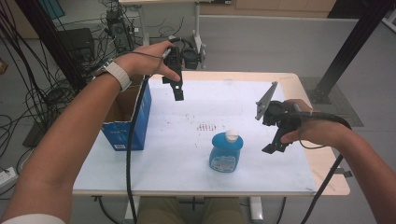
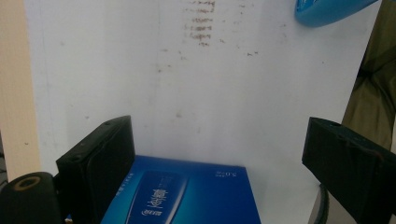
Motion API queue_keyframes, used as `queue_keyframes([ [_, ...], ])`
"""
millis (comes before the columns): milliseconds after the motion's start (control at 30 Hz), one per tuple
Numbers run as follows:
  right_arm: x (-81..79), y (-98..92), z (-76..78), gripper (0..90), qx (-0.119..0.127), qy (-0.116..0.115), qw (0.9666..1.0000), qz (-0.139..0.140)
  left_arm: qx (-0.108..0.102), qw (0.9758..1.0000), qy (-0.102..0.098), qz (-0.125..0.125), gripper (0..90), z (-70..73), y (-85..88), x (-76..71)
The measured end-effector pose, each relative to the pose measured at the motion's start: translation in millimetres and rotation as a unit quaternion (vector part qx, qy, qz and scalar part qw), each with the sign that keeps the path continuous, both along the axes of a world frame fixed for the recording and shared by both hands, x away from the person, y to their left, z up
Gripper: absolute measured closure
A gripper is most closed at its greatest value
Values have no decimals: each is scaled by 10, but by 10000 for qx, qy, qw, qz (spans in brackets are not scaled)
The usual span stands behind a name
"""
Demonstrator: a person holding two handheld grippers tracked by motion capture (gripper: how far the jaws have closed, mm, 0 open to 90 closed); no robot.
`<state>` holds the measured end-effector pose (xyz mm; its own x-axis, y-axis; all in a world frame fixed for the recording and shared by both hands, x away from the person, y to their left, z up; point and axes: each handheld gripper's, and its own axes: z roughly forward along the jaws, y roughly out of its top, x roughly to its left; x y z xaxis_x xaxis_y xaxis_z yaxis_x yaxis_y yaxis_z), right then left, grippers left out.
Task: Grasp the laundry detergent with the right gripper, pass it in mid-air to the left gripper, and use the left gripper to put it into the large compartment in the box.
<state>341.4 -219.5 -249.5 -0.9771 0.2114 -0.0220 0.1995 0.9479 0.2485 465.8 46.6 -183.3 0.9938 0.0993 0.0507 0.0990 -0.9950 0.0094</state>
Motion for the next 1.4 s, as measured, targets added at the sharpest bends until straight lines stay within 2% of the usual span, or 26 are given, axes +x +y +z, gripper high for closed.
queue_keyframes([
  [267,-12,4,-35,72,186,-12,9998,58,34,10000,50,3,117,-17,-11,-13],
  [467,-35,23,-78,69,285,-7,9996,59,33,10000,-2,0,106,-33,-36,-23],
  [1033,-84,1,-204,55,753,-85,9971,-94,63,10000,-23,-38,102,-55,-48,-42],
  [1400,-110,14,-279,53,893,-117,9959,-94,72,10000,-38,-43,102,-61,-56,-44],
])
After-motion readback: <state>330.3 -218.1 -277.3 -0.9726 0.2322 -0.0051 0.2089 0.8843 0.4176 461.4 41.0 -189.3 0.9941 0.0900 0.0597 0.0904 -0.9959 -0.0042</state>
